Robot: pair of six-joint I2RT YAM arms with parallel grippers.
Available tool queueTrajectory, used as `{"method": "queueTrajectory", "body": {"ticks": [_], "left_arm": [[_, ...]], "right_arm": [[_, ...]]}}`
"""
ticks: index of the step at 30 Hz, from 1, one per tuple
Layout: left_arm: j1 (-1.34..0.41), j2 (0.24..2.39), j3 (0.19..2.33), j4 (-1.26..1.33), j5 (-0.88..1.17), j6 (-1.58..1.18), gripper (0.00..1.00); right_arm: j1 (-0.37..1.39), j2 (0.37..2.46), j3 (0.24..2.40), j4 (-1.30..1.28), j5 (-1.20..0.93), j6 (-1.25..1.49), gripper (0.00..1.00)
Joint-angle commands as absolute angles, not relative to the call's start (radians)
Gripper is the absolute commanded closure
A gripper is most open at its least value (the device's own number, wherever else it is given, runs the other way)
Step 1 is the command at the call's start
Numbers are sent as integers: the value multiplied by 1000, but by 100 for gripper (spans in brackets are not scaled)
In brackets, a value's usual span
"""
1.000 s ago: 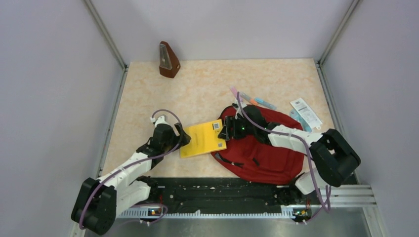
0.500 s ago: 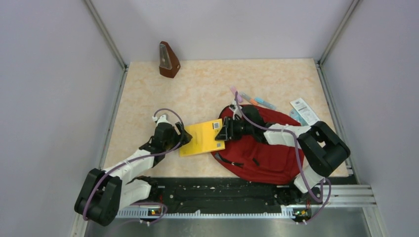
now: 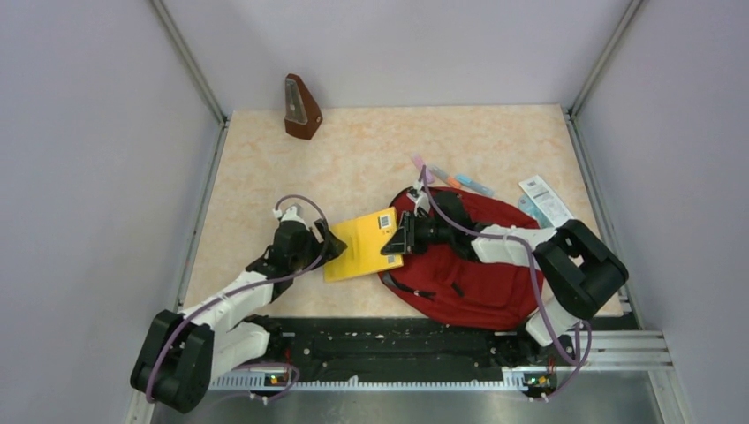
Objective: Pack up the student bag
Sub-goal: Pick up the book from the center of the board.
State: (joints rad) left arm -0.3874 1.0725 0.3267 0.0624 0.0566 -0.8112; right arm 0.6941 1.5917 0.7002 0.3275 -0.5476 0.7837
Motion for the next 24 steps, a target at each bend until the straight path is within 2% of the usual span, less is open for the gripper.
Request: {"method": "queueTrajectory", "body": {"ticks": [1, 6, 14, 19, 24], "left_arm": [[-397, 967, 351, 15, 86, -774, 16], [-396, 768, 410, -119, 49, -693, 9], [-394, 447, 478, -89, 260, -639, 4], [-394, 411, 538, -61, 444, -650, 3], [-394, 384, 568, -40, 469, -670, 2]], "right_arm": [[719, 1512, 791, 304, -504, 734, 86], [701, 1325, 844, 94, -391, 630, 100], [634, 1072, 889, 63, -526, 562, 100], [635, 964, 873, 292, -725, 647, 100], [635, 911, 855, 433, -835, 722, 100]]}}
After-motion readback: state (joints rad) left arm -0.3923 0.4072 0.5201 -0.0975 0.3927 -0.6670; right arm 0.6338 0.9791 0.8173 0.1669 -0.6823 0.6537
